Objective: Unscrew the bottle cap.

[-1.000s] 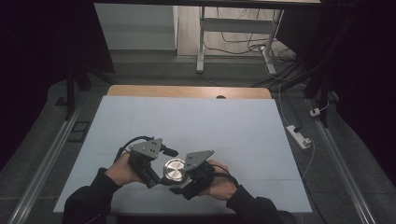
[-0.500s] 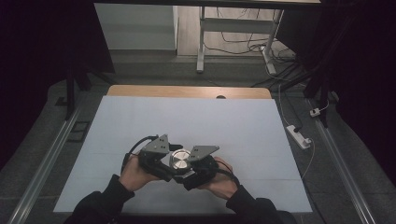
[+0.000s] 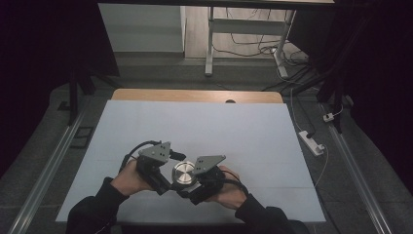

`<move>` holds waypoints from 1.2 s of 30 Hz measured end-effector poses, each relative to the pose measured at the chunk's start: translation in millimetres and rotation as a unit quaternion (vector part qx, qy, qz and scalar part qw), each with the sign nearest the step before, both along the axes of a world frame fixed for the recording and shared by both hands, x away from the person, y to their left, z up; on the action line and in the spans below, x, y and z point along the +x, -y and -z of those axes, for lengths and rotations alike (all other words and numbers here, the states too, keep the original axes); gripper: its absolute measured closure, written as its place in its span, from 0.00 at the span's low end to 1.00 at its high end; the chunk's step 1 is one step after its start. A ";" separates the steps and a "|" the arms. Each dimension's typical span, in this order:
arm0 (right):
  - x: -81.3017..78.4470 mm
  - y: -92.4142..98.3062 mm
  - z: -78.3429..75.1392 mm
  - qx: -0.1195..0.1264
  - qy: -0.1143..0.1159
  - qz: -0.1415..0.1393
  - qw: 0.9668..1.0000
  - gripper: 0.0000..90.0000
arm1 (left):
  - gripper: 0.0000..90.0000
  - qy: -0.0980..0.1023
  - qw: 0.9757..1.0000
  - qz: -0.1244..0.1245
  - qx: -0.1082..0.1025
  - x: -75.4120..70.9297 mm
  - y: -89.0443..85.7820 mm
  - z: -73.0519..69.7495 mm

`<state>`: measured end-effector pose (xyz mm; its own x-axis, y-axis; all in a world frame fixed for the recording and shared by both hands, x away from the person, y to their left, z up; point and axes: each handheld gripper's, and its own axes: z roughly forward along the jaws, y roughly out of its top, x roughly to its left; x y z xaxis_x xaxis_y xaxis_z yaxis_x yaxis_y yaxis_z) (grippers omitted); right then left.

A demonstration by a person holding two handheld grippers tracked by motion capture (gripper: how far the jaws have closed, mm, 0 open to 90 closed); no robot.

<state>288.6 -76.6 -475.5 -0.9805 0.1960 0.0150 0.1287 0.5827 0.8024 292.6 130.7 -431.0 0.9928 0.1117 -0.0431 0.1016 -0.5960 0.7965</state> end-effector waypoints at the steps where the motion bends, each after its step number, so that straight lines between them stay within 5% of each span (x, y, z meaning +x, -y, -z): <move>1: -1.1 -0.7 0.0 -0.003 0.001 -0.006 1.000 0.16 | 0.14 0.000 1.000 0.006 0.003 -0.1 1.1 1.2; 5: -2.9 -1.5 -0.2 -0.008 0.008 -0.017 1.000 0.16 | 0.21 -0.003 1.000 0.006 0.007 -0.1 4.5 4.3; 9: -0.2 0.1 -0.7 -0.006 0.008 0.005 1.000 0.16 | 0.22 0.005 0.999 -0.041 0.002 -1.9 9.6 3.8; 16: 8.0 5.0 -0.8 0.006 0.002 0.084 0.996 0.16 | 0.22 0.016 0.988 -0.150 -0.015 -4.6 23.2 5.1; 25: 9.2 6.9 -1.6 0.012 0.005 0.099 0.995 0.16 | 0.23 0.006 0.983 -0.180 -0.038 -5.6 25.0 4.8; 33: 8.7 7.0 -2.4 0.017 0.014 0.119 0.993 0.16 | 0.23 0.011 0.973 -0.223 -0.059 -9.9 27.5 2.4; 36: 9.5 6.3 0.1 0.015 0.016 0.119 0.993 0.16 | 0.23 0.006 0.972 -0.224 -0.066 -10.0 25.4 -0.7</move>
